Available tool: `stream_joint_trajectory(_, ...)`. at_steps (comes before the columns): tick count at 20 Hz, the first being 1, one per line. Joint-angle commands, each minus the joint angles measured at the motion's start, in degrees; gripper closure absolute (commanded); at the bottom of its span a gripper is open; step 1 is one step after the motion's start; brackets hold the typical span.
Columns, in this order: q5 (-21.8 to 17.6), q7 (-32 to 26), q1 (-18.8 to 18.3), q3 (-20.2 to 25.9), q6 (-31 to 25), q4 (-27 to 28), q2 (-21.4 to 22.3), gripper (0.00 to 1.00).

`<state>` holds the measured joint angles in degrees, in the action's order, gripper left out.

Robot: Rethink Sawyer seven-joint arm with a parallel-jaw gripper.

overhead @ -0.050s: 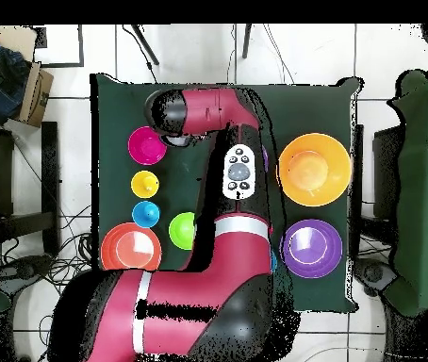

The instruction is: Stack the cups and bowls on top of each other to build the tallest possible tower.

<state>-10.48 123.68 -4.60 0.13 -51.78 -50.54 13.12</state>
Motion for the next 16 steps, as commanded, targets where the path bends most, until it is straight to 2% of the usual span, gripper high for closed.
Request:
stream_joint_trajectory(1, -4.51, -10.87, 2.06, 3.42, -6.25, 1.26, -2.51, 0.0)
stream_joint_trajectory(16, -4.16, -10.69, 2.23, 3.38, -4.93, 0.33, -2.32, 0.0)
